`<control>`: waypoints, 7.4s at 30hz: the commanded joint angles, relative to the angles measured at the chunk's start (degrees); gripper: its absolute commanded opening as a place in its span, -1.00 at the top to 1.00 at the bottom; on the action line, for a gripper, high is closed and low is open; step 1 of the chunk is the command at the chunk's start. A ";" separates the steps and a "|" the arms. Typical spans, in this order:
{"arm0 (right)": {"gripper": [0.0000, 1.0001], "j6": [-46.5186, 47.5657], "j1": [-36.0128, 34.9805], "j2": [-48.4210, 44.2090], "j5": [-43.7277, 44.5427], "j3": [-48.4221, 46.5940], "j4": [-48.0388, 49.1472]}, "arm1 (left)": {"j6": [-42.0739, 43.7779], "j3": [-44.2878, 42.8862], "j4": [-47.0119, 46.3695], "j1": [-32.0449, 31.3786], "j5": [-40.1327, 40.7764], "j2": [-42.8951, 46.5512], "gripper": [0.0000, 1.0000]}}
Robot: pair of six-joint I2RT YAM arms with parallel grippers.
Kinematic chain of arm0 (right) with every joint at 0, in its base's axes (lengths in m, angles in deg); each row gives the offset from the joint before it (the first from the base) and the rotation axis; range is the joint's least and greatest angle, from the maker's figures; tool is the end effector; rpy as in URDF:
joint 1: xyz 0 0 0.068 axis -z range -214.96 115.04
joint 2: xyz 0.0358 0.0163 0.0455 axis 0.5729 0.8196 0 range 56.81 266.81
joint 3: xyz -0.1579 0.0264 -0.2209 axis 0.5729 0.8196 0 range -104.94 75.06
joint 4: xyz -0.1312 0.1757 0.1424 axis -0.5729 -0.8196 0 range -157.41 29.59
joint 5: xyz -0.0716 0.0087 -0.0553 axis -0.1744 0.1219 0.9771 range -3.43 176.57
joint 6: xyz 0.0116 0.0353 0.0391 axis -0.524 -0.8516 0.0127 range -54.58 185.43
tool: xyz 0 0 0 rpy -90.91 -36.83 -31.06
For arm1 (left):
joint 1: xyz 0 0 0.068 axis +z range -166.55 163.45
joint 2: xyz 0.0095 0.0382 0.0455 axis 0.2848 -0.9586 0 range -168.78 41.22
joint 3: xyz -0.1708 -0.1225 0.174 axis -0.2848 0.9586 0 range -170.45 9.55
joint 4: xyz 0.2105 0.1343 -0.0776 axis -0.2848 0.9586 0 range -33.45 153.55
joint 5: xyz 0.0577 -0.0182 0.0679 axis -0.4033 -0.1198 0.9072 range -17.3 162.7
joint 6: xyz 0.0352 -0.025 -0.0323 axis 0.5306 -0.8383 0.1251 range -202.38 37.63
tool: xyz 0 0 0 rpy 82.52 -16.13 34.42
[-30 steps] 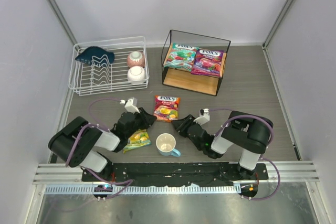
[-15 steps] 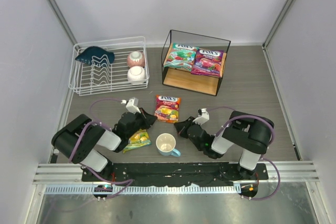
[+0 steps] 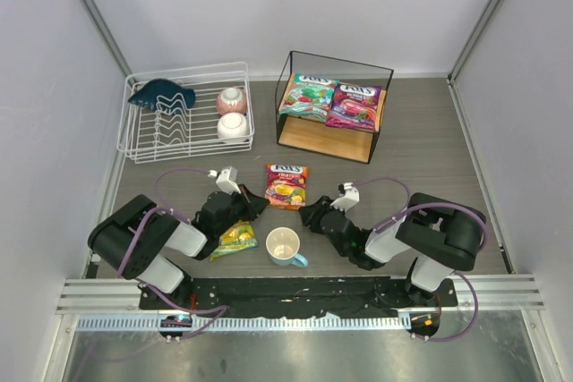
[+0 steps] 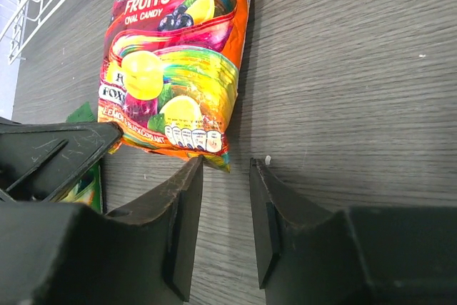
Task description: Place and organize the candy bags onto the shelf
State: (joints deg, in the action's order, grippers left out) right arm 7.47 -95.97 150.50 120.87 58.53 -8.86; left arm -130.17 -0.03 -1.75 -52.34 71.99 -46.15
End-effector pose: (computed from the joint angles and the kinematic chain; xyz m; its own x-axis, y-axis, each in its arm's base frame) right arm 0.1354 0.2030 0.1067 -0.5150 0.5156 -0.6848 -0.0752 0.7686 0.6353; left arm 0.1796 -0.1300 0.1139 -0.6220 -0.4646 -0.6303 0.1987 0.6849 -0.7010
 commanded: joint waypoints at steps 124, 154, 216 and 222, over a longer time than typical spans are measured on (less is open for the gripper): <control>0.98 52.42 11.09 2.11 12.37 -11.68 20.43 | 29.95 -33.66 5.30 -2.88 5.98 -9.04 1.00; 0.99 44.16 17.95 11.95 1.65 -19.05 14.37 | 26.96 -40.42 1.70 2.48 3.52 -23.54 1.00; 0.58 32.03 23.66 18.11 -7.06 -34.44 -8.13 | 23.53 -51.85 22.01 5.03 5.19 -26.36 0.29; 0.33 32.03 23.66 17.32 -7.32 -33.21 -7.43 | 22.92 -49.57 20.51 5.03 5.37 -25.13 -0.06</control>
State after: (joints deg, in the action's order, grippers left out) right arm 40.69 -72.23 168.07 114.51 25.66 -16.77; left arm -107.30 -50.48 21.11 -47.44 76.38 -72.43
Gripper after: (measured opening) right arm 0.298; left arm 0.512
